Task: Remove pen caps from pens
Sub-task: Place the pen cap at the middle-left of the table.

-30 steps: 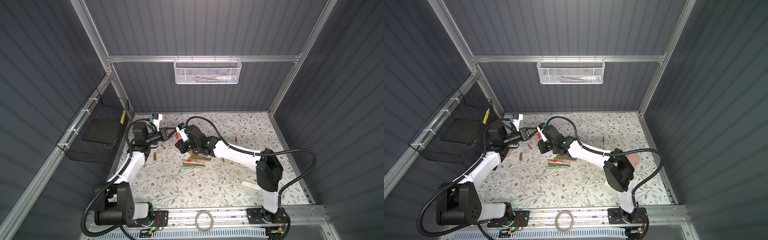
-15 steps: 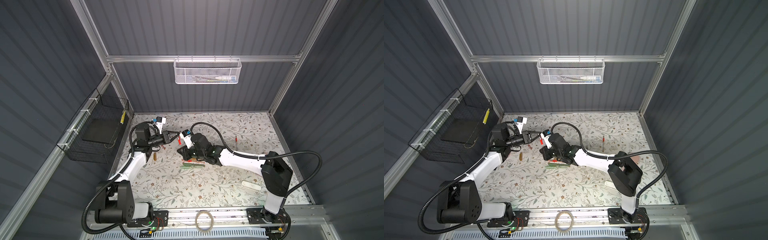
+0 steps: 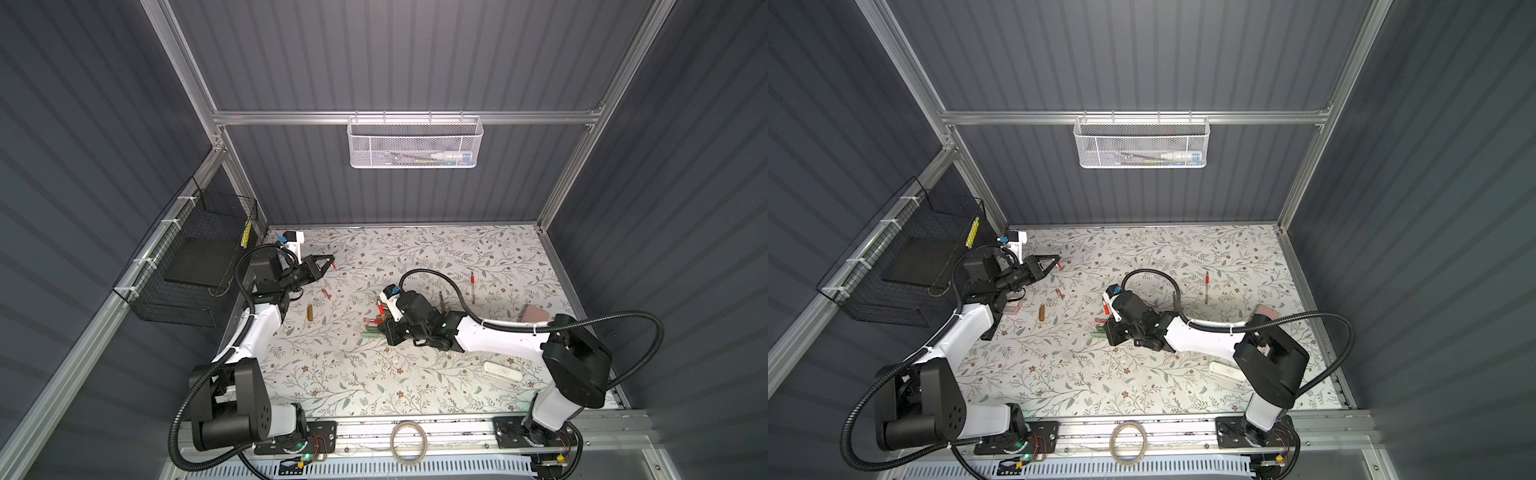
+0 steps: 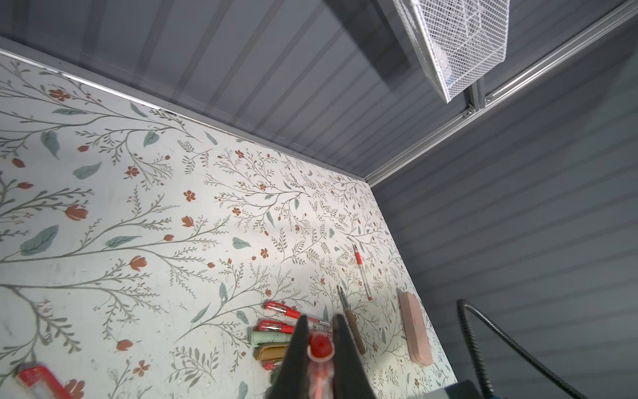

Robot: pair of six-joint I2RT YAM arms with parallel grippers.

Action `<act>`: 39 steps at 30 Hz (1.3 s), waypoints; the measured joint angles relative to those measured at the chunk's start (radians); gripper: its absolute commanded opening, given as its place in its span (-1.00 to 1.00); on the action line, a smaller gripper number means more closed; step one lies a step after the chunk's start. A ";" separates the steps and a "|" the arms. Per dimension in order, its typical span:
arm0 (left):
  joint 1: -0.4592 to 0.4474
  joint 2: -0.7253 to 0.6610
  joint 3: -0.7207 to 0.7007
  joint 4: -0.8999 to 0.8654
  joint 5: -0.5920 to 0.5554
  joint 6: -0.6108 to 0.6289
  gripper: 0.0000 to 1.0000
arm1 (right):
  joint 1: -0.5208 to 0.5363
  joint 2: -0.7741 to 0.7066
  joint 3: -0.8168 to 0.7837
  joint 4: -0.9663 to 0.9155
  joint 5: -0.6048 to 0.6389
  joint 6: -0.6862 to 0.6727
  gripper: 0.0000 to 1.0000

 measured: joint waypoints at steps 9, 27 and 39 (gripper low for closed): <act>-0.064 0.146 0.106 -0.189 -0.164 0.100 -1.00 | -0.145 -0.139 -0.080 -0.047 -0.013 -0.010 -1.00; -0.100 0.551 0.280 -0.459 -0.423 0.148 -1.00 | -0.429 -0.581 -0.367 -0.191 -0.022 -0.025 -1.00; -0.099 0.592 0.350 -0.469 -0.442 0.154 -0.13 | -0.478 -0.653 -0.388 -0.225 -0.042 -0.027 -1.00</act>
